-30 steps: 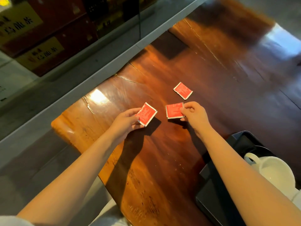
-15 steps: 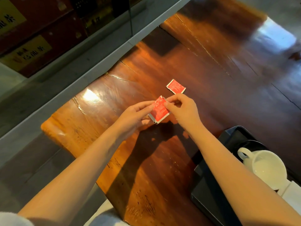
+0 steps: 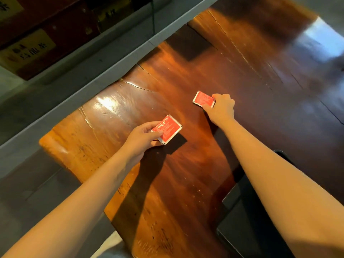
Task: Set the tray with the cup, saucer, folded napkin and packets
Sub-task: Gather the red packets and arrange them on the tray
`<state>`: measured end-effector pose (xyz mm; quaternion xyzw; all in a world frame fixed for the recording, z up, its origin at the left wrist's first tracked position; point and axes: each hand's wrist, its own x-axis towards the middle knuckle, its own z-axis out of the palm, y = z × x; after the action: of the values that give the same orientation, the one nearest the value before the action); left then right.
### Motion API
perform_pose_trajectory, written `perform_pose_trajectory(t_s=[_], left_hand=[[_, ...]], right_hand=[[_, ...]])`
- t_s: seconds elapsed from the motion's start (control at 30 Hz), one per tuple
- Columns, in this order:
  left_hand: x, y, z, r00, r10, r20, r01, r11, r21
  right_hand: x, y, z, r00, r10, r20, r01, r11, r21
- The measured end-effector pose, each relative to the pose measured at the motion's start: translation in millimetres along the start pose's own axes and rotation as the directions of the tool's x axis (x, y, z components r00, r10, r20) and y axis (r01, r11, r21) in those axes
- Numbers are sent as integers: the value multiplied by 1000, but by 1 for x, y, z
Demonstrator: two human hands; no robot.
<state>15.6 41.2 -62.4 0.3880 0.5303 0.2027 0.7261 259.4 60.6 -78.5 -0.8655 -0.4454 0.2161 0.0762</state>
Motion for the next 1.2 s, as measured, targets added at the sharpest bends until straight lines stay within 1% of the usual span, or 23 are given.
perform_pose_trajectory(t_s=[0.07,0.1,0.17,0.27,0.33,0.4,0.43,0.5,0.57,0.63,0.67,0.73,0.83,0.93,1.03,1.1,1.13,1.17,1.2], left_hand=[[0,-1,-3,1000,-2,-19,2,1000,-10],[0,-2,-5,1000,-5,-26,5,1000,-14],[0,-3,-7,999,-12,-37,11,1000,-20],[-1,-2,-9,999,-19,-41,19,1000,-14],[-3,0,-8,999,-17,-36,16,1000,-1],[-5,4,-3,1000,-9,-30,9,1000,13],[-6,6,1,1000,-5,-27,5,1000,25],[-10,11,9,1000,5,2,-5,998,58],[-17,16,20,997,16,74,-22,996,85],[-24,20,33,987,38,158,-54,994,93],[-28,22,41,979,50,199,-68,994,88],[-40,25,59,962,64,265,-89,993,81],[-58,23,86,941,77,329,-104,992,65],[-80,16,116,925,84,370,-136,984,116],[-102,1,151,908,98,408,-192,961,197],[-112,-10,165,883,114,455,-243,941,236],[-120,-15,176,860,122,496,-270,933,238],[-127,-20,187,830,135,541,-296,929,223],[-134,-26,197,792,152,592,-330,921,205]], right_hand=[[3,-4,5,1000,7,-11,-7,1000,-11],[3,-5,6,999,32,-29,-32,999,22],[1,-5,7,997,68,-46,-61,988,142],[-9,2,7,1000,-1,6,-1,943,332],[-23,5,2,999,11,50,-34,874,485],[-41,3,-10,995,36,96,-91,746,660],[-51,1,-18,994,22,107,-93,690,718],[-74,-1,-34,992,-66,109,-44,626,779],[-100,-1,-49,977,-192,88,54,629,775],[-122,4,-58,960,-271,66,153,709,688],[-131,9,-60,958,-284,43,197,757,623],[-145,23,-67,963,-267,-31,243,819,519],[-169,47,-78,978,-194,-76,207,871,445],[-200,72,-84,990,-115,-77,138,874,465],[-237,104,-88,990,-52,-133,114,848,517],[-260,121,-92,991,9,-136,76,795,602],[-276,133,-96,994,63,-92,17,727,686],[-292,145,-99,993,117,13,-82,607,791],[-307,159,-101,974,152,167,-216,413,885]])
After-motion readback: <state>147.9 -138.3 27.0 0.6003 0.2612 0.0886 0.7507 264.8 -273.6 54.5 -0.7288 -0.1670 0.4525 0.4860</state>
